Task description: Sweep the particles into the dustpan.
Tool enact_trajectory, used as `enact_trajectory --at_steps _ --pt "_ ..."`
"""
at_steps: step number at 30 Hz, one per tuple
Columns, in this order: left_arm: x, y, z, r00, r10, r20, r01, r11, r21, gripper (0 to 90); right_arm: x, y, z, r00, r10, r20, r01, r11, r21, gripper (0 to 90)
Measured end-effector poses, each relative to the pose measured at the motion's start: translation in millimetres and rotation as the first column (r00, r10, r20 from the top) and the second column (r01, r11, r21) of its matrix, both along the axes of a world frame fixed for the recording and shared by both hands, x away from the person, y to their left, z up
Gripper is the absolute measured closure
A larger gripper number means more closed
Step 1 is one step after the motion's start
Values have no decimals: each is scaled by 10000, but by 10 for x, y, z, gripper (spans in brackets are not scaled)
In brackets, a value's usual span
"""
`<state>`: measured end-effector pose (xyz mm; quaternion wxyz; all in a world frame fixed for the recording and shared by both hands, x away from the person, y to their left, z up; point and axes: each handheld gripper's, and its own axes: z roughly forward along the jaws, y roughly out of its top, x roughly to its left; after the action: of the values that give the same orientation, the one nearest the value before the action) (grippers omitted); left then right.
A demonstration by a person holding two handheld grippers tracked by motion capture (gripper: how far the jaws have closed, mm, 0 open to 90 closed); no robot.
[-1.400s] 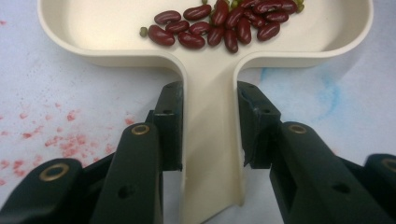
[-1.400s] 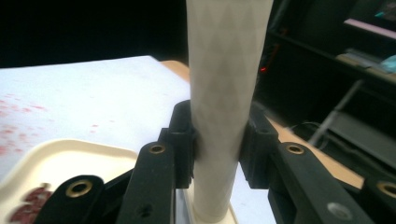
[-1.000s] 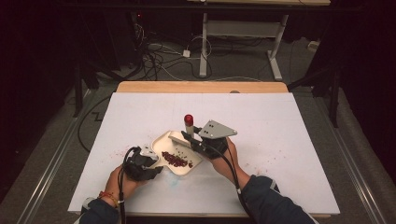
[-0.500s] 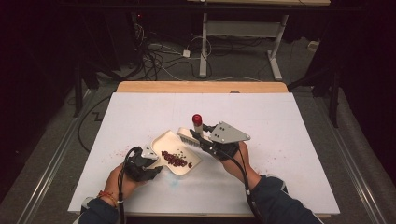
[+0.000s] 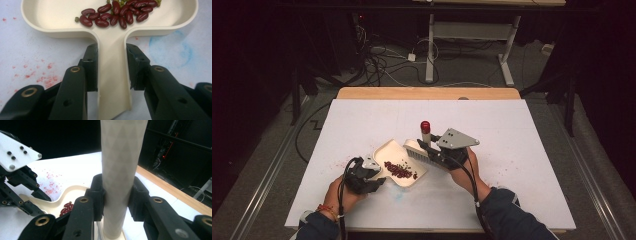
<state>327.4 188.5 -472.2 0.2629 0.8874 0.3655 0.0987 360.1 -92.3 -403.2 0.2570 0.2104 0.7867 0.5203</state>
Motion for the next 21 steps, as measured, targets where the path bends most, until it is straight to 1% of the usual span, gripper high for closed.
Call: enact_trajectory --at_steps 2,3,5,7,8,11,12,13,16,19,20,21 --pt "-4 21 32 9999 77 -113 -78 9999 -106 639 1 -6 6 10000 21 22 -21 10000 -20 699" --pt "-8 32 47 9998 92 -166 -94 9999 -128 639 1 -3 8 10000 33 -38 -33 10000 -47 699" --pt "-28 53 69 9997 131 -206 -134 9997 -179 639 1 5 2 9999 37 -96 -38 10000 -61 699" --pt "-54 72 78 9997 115 -219 -118 9998 -141 639 -6 19 0 9999 105 -137 -105 9999 -24 699" --pt "-66 81 77 9997 109 -212 -113 9998 -177 639 -9 21 2 9998 167 -59 -167 9998 -63 699" --pt "-100 115 69 9996 156 -231 -161 9997 -184 639 -24 34 13 9997 204 -109 -204 9998 -6 699" --pt "-113 126 61 9995 207 -233 -212 9995 -218 639 -25 40 13 9998 182 -99 -182 9998 36 699" --pt "-125 138 51 9994 260 -219 -265 9994 -220 639 -20 38 13 9998 208 -40 -208 9998 -21 699" --pt "-156 159 11 9987 477 -203 -484 9980 -407 639 -18 48 1 9998 166 -116 -165 9998 128 699" --pt "-174 137 -22 9975 682 -176 -690 9962 -527 638 -37 105 -18 9998 169 78 -171 9995 260 699" --pt "-185 123 -25 9972 726 -162 -733 9960 -506 638 -43 134 -28 9998 195 92 -198 9994 288 699" --pt "-200 104 -30 9964 843 -123 -848 9948 -569 639 -51 165 -41 9998 199 69 -201 9993 308 699"
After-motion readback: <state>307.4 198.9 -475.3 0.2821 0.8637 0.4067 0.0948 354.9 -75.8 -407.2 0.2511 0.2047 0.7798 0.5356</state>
